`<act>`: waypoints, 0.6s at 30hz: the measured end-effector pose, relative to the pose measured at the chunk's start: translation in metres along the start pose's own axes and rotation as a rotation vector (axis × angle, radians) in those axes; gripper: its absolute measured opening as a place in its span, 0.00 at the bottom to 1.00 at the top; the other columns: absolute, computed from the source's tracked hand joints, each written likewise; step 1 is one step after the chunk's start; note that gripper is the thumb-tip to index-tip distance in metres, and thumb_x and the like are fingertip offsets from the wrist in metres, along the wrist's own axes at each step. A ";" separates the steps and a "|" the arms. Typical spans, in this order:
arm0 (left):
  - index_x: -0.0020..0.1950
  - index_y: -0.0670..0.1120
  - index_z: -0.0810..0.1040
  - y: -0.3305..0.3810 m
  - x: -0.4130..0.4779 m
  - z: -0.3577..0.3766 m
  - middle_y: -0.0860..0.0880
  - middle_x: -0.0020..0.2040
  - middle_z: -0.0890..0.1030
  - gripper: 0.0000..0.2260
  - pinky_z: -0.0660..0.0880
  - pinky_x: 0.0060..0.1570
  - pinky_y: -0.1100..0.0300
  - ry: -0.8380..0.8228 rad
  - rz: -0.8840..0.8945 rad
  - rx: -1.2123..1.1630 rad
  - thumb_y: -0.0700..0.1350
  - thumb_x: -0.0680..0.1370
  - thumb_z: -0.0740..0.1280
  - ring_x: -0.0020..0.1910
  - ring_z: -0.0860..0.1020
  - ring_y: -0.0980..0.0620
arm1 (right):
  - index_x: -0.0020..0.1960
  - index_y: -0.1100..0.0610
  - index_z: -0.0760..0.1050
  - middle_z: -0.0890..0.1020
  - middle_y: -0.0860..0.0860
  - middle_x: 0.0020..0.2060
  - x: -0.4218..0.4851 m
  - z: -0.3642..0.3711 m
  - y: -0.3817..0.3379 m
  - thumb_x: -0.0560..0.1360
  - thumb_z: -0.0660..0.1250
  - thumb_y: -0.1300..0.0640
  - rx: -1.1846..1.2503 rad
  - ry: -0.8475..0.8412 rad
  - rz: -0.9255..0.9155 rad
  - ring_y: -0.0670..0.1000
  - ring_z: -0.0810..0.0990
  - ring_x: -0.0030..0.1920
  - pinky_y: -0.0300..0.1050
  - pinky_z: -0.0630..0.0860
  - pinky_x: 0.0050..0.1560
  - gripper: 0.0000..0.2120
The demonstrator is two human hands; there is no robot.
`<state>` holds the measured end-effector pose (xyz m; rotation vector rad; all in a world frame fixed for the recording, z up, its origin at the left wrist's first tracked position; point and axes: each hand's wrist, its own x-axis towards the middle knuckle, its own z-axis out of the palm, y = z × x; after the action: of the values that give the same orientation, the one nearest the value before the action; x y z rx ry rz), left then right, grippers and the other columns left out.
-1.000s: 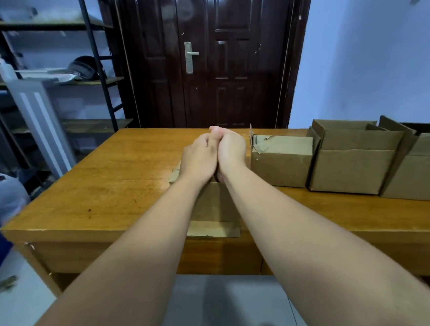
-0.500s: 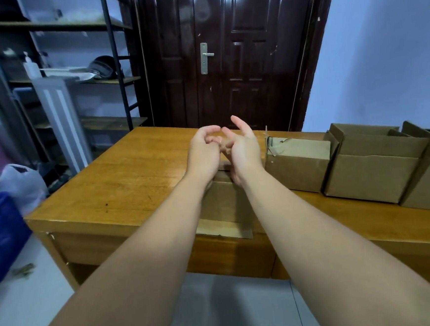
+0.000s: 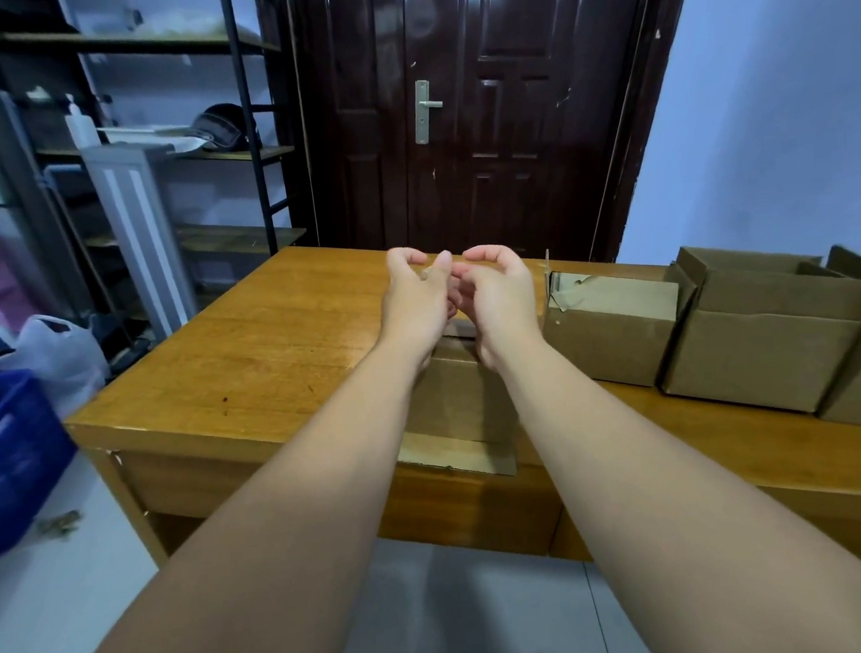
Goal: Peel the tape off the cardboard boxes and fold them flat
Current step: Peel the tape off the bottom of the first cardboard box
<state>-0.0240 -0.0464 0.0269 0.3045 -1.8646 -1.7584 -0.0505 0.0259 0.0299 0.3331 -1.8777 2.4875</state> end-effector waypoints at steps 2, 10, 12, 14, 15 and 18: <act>0.57 0.46 0.72 0.001 -0.001 0.000 0.46 0.44 0.79 0.07 0.78 0.39 0.60 0.038 -0.010 -0.005 0.44 0.82 0.58 0.37 0.77 0.54 | 0.44 0.55 0.73 0.81 0.54 0.40 -0.001 0.001 0.000 0.75 0.58 0.69 -0.069 0.039 -0.043 0.51 0.80 0.40 0.41 0.77 0.37 0.11; 0.43 0.46 0.78 0.010 -0.004 0.004 0.52 0.29 0.72 0.18 0.67 0.29 0.63 0.015 -0.027 0.063 0.51 0.83 0.53 0.28 0.69 0.56 | 0.44 0.56 0.75 0.79 0.51 0.42 -0.003 0.002 0.001 0.75 0.59 0.65 -0.261 0.097 -0.099 0.48 0.75 0.42 0.38 0.71 0.39 0.09; 0.47 0.44 0.79 0.011 -0.006 0.007 0.50 0.30 0.74 0.19 0.69 0.33 0.62 -0.021 0.026 0.098 0.55 0.82 0.54 0.31 0.73 0.52 | 0.44 0.55 0.76 0.79 0.52 0.43 -0.003 0.003 0.002 0.75 0.59 0.65 -0.238 0.093 -0.093 0.49 0.77 0.44 0.42 0.74 0.43 0.09; 0.61 0.46 0.74 0.009 -0.005 0.005 0.45 0.39 0.77 0.13 0.70 0.36 0.60 0.006 0.028 0.093 0.49 0.83 0.55 0.36 0.75 0.48 | 0.43 0.53 0.76 0.79 0.52 0.43 -0.002 0.003 0.002 0.76 0.59 0.65 -0.248 0.088 -0.087 0.50 0.76 0.45 0.42 0.74 0.44 0.11; 0.66 0.48 0.69 0.008 -0.005 0.003 0.45 0.41 0.78 0.13 0.69 0.34 0.61 0.008 0.004 0.064 0.46 0.83 0.54 0.33 0.74 0.50 | 0.44 0.52 0.76 0.79 0.52 0.44 -0.002 0.002 0.002 0.76 0.59 0.65 -0.246 0.087 -0.085 0.50 0.76 0.44 0.41 0.73 0.42 0.11; 0.73 0.53 0.60 0.007 -0.005 -0.006 0.48 0.49 0.80 0.23 0.68 0.27 0.64 -0.040 -0.079 -0.064 0.34 0.81 0.53 0.27 0.69 0.56 | 0.45 0.52 0.75 0.78 0.51 0.43 -0.002 0.003 0.002 0.76 0.59 0.66 -0.240 0.090 -0.075 0.48 0.75 0.41 0.39 0.70 0.38 0.11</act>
<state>-0.0149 -0.0480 0.0320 0.3242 -1.8423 -1.8858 -0.0485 0.0223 0.0285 0.2754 -2.0567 2.1615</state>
